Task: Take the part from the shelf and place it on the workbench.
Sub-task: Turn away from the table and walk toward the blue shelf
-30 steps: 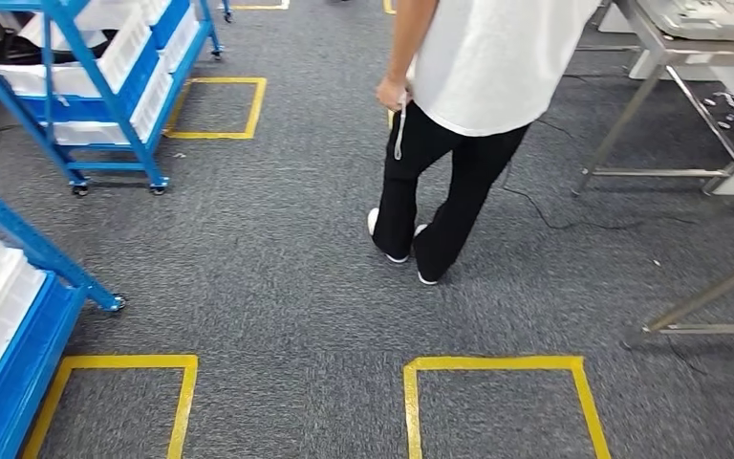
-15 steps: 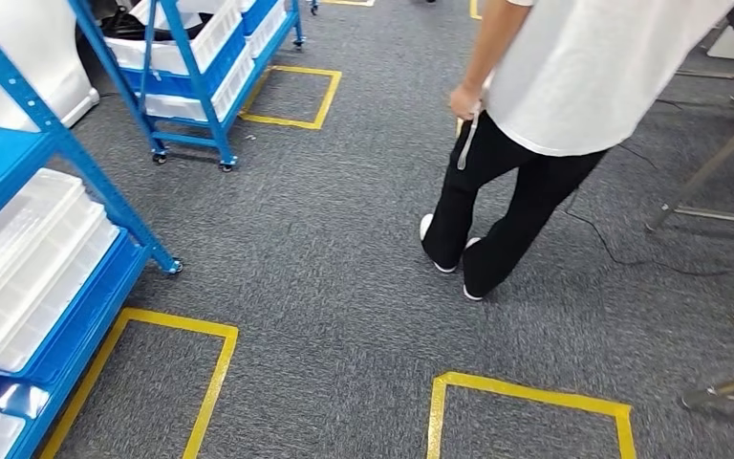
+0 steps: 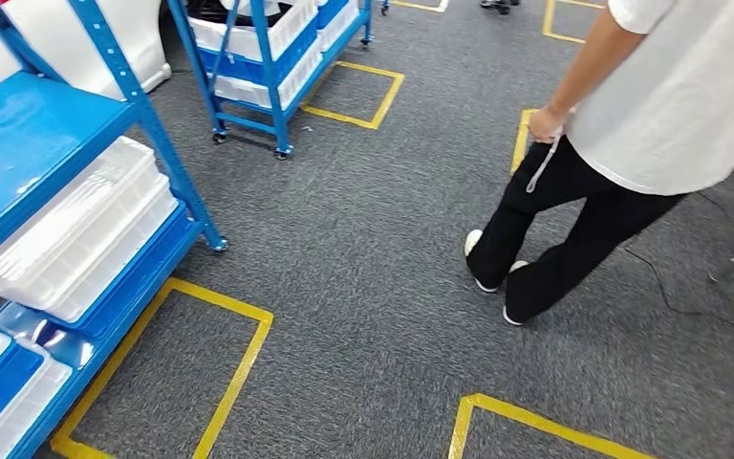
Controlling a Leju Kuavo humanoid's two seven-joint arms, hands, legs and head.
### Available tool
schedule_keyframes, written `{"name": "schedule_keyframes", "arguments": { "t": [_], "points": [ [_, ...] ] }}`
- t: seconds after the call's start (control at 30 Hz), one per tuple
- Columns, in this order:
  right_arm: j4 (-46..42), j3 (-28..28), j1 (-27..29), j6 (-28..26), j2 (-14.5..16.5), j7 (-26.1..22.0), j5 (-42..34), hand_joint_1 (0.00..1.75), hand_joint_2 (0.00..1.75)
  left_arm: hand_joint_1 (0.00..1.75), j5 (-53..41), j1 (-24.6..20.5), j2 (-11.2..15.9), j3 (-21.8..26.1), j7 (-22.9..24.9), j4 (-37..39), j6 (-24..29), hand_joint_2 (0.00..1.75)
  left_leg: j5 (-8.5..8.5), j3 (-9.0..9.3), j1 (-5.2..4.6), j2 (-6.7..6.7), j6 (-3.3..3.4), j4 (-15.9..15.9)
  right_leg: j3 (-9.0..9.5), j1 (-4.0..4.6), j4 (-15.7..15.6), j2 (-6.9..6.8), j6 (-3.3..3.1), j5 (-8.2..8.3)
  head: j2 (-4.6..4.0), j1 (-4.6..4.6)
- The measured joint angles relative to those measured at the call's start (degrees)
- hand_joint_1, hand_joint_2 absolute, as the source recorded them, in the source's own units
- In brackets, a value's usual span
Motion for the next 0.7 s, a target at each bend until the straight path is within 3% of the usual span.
{"name": "schedule_keyframes", "arguments": {
  "t": [0.07,0.13,0.2,0.27,0.3,0.37,0.4,0.47,0.53,0.6,0.67,0.7],
  "points": [
    [0.01,-0.02,0.06,0.0,0.02,-0.02,0.01,0.0,0.0,0.0,-0.04,-0.07,-0.04,0.0,-0.01,0.0,0.0,0.0,0.03,-0.37,0.03,-1.28,-0.57,0.21,1.55,0.04,-3.97,1.96,-0.3,1.23,0.0,0.01],
    [0.01,-0.03,-0.13,0.0,0.05,-0.02,0.04,0.0,0.0,0.0,-0.1,0.07,-0.02,0.0,0.02,0.0,-0.01,0.0,0.29,-0.74,0.15,-2.47,-1.39,0.05,1.73,0.13,-4.4,1.2,-0.73,1.23,0.0,0.0],
    [0.01,-0.03,-0.2,0.05,0.09,-0.03,0.13,0.0,0.0,0.0,-0.14,0.24,0.01,-0.01,0.08,0.0,-0.01,0.0,-0.42,-1.35,0.12,-0.96,-1.93,1.01,2.03,0.0,-5.04,-0.3,-1.54,1.59,0.0,-0.03],
    [0.01,-0.03,-0.06,0.17,0.13,-0.05,0.19,0.0,0.0,0.0,-0.14,0.13,0.01,-0.01,0.1,0.0,-0.01,0.0,-3.61,-3.72,0.07,2.38,-2.23,6.11,2.18,0.03,-5.52,-2.07,-2.22,1.79,0.0,-0.07],
    [0.02,-0.03,0.03,0.22,0.13,-0.05,0.2,0.0,0.0,0.0,-0.15,0.06,-0.02,-0.01,0.11,0.0,-0.01,0.0,-5.63,-5.51,0.11,3.42,-2.4,9.93,2.16,0.15,-5.54,-2.97,-2.42,1.74,0.0,-0.08],
    [0.02,-0.03,0.09,0.25,0.13,-0.05,0.21,0.0,0.0,0.0,-0.15,0.05,-0.05,-0.02,0.11,0.0,-0.01,0.0,-7.74,-7.98,0.25,4.09,-2.7,15.65,2.11,0.36,-5.51,-4.78,-2.55,1.64,0.0,-0.07],
    [0.02,-0.03,0.07,0.25,0.13,-0.05,0.23,0.0,0.0,0.0,-0.16,0.12,-0.05,-0.02,0.1,0.0,-0.01,0.0,-7.24,-7.77,0.27,4.27,-2.76,15.71,2.13,0.42,-5.49,-5.54,-2.54,1.59,0.0,-0.08],
    [0.02,-0.03,-0.03,0.25,0.14,-0.08,0.31,0.0,0.0,0.0,-0.15,0.25,0.02,-0.01,0.08,-0.01,0.03,0.0,-3.79,-3.96,0.21,5.37,-2.56,9.34,2.35,0.48,-5.44,-6.86,-2.36,1.39,0.0,-0.08],
    [0.02,-0.03,-0.11,0.26,0.17,-0.1,0.48,0.0,0.0,0.0,-0.14,0.16,0.08,-0.01,0.04,-0.02,0.11,0.0,-1.37,0.13,-0.18,7.52,-1.99,1.95,2.66,0.7,-5.33,-8.03,-1.92,1.08,0.0,-0.07],
    [0.02,-0.03,-0.22,0.26,0.22,-0.09,0.67,0.0,0.0,0.0,-0.13,0.11,0.09,-0.02,0.01,-0.02,0.21,0.0,-1.14,1.05,-0.58,8.15,-1.41,-0.3,2.9,0.88,-5.28,-9.03,-1.37,0.87,0.01,-0.07],
    [0.02,-0.03,-0.48,0.26,0.26,-0.01,0.8,0.0,0.0,0.0,-0.14,0.28,0.1,-0.02,0.0,-0.02,0.25,0.0,-0.82,1.04,-0.46,7.02,-0.83,-0.63,3.19,0.81,-5.23,-9.61,-0.81,0.64,0.01,-0.07],
    [0.02,-0.04,-0.55,0.26,0.27,0.09,0.84,0.0,0.0,0.0,-0.14,0.35,0.09,-0.02,0.02,-0.02,0.26,0.0,-0.6,1.25,-0.28,6.5,-0.47,-0.92,3.14,0.71,-4.67,-8.8,-0.53,0.07,0.0,-0.05]
  ]
}}
